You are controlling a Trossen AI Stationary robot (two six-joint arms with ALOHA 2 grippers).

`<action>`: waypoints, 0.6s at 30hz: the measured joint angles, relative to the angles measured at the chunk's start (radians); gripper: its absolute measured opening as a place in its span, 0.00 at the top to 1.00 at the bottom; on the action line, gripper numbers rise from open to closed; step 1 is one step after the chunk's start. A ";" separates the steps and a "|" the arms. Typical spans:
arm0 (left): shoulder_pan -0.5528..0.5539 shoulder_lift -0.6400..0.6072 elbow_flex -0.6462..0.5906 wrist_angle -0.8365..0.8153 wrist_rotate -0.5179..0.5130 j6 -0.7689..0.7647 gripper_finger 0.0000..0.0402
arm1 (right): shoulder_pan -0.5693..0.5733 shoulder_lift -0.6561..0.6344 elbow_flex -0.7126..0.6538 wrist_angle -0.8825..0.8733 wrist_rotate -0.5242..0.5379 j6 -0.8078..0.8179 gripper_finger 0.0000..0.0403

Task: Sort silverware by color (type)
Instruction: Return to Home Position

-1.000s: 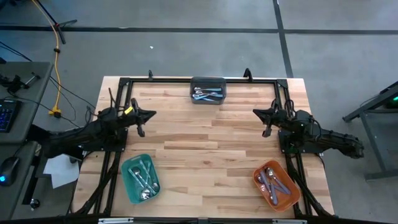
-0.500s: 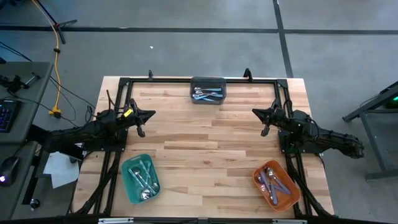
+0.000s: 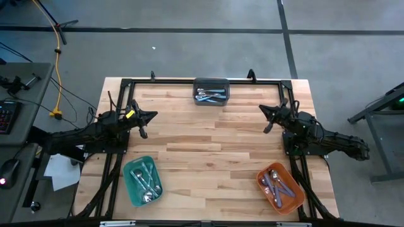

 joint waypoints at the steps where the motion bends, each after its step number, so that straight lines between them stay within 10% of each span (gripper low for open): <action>1: 0.000 0.000 0.000 0.000 0.000 -0.004 1.00 | 0.000 0.002 0.000 0.002 0.015 0.000 1.00; 18: 0.001 0.003 0.000 0.001 0.000 -0.107 1.00 | -0.001 0.002 0.000 0.003 0.033 0.026 1.00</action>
